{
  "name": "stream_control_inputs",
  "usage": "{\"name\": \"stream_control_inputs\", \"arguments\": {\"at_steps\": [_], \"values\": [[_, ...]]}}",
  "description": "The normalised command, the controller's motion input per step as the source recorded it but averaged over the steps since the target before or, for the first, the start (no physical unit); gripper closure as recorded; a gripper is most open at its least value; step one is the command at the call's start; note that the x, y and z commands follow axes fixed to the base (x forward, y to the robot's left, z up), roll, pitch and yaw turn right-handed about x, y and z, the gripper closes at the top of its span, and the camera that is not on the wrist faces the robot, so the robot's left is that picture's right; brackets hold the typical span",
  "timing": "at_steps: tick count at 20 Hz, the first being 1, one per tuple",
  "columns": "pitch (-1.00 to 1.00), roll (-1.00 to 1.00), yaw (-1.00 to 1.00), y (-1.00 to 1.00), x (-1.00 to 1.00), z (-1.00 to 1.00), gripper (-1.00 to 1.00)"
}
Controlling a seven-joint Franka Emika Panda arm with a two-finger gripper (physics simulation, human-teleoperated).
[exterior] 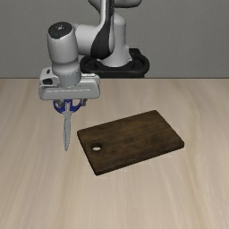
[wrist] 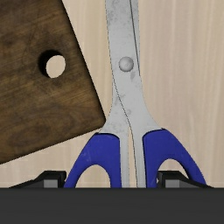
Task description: Pick up the scissors and place it on the cutting board
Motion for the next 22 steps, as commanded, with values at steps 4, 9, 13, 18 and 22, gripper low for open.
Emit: {"name": "stream_control_inputs", "arguments": {"at_steps": [4,9,13,18,22], "values": [[0.0,0.0,0.0,1.0,0.0,0.0,1.0],[0.0,0.0,0.0,1.0,0.0,0.0,1.0],[0.0,0.0,0.0,1.0,0.0,0.0,1.0],[0.0,0.0,0.0,0.2,0.2,0.0,-1.0],[0.0,0.0,0.0,0.0,0.0,0.0,-1.0]]}}
